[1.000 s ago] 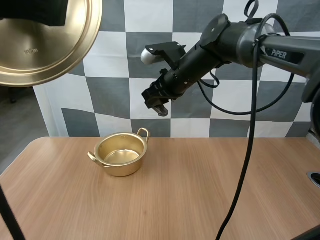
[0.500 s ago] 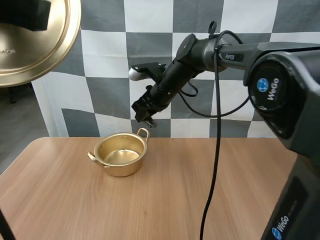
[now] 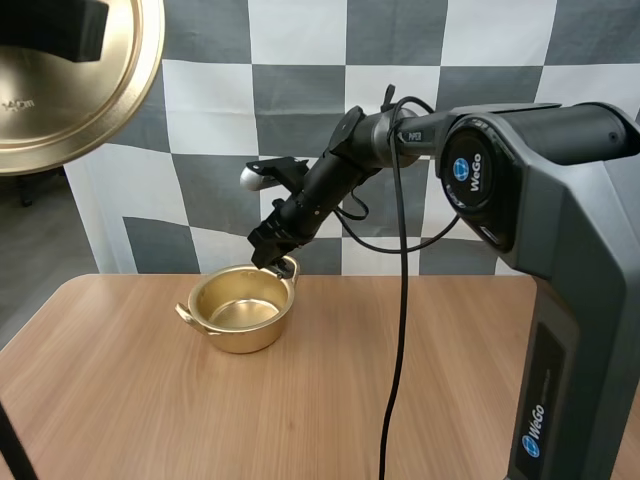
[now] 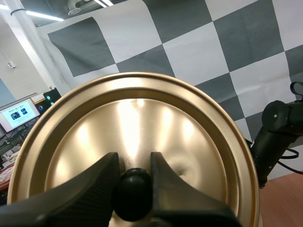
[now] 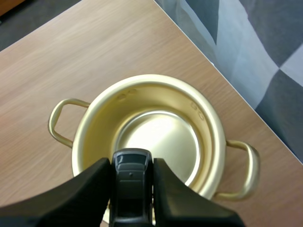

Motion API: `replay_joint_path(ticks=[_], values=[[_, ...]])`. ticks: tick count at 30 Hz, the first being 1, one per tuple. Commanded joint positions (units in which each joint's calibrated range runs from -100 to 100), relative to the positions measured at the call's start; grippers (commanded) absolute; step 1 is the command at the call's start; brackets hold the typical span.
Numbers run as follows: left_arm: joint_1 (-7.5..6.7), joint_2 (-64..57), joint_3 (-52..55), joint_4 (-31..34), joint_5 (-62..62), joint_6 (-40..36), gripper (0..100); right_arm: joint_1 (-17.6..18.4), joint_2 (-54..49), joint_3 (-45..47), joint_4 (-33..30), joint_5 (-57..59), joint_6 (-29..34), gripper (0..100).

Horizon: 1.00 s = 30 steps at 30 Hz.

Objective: Open the pot, put the car inside, and close it

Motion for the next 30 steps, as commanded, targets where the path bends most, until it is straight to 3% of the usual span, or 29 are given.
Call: replay_joint_path(ticks=[1, 16, 30], values=[[0.05, 0.0, 0.0, 0.0, 0.0, 0.0, 0, 0.9, 0.9, 0.0, 0.0, -1.5, 0.0, 0], [0.05, -0.5, 0.0, 0.0, 0.0, 0.0, 0, 2.7, 9.7, -9.1, -0.5, -3.3, 0.5, 0], [0.05, -0.5, 0.0, 0.0, 0.0, 0.0, 0, 2.7, 14.3, -9.4, 0.5, -3.3, 0.5, 0]])
